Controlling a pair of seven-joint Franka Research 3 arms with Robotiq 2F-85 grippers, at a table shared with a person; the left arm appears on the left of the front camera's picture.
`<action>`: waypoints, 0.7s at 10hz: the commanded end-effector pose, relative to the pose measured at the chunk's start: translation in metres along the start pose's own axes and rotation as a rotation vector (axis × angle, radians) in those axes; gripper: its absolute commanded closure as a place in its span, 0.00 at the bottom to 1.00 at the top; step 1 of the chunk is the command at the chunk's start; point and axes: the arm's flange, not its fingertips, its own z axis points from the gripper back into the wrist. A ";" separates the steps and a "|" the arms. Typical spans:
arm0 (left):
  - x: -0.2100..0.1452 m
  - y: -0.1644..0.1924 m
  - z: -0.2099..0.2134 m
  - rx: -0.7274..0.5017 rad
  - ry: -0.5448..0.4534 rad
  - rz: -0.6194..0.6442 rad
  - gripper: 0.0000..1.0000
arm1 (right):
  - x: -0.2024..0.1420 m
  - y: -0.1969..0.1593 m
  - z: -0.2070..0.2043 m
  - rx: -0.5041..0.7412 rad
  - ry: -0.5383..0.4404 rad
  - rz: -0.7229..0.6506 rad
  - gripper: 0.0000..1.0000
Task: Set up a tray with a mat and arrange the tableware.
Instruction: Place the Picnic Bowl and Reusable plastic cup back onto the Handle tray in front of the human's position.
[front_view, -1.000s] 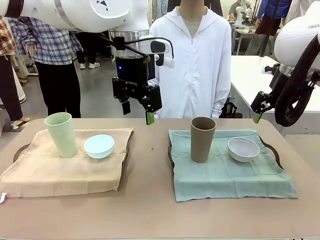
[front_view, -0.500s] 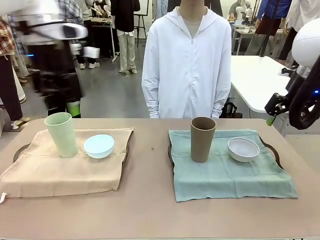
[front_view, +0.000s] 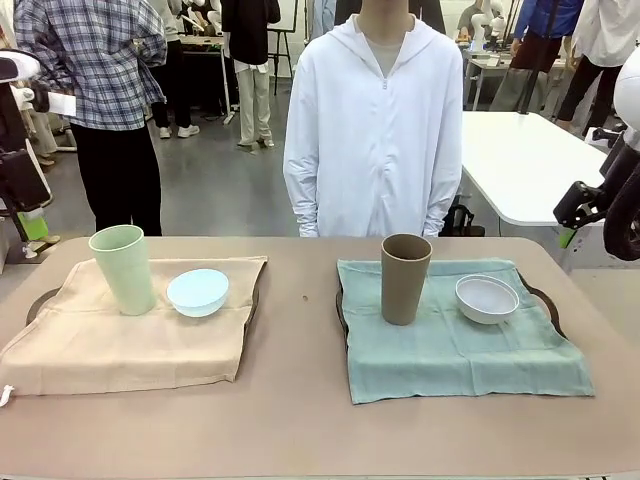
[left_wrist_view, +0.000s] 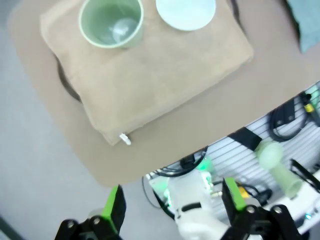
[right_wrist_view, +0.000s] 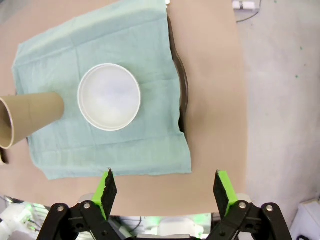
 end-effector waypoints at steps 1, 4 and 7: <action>-0.001 0.003 0.009 -0.123 -0.058 -0.044 0.00 | 0.000 -0.008 0.009 0.117 0.040 0.010 0.00; -0.044 0.078 0.009 -0.507 -0.168 -0.038 0.00 | -0.005 -0.113 0.027 0.483 0.109 -0.149 0.00; -0.081 0.149 -0.009 -0.792 -0.302 -0.020 0.00 | -0.006 -0.188 0.008 0.740 0.171 -0.310 0.00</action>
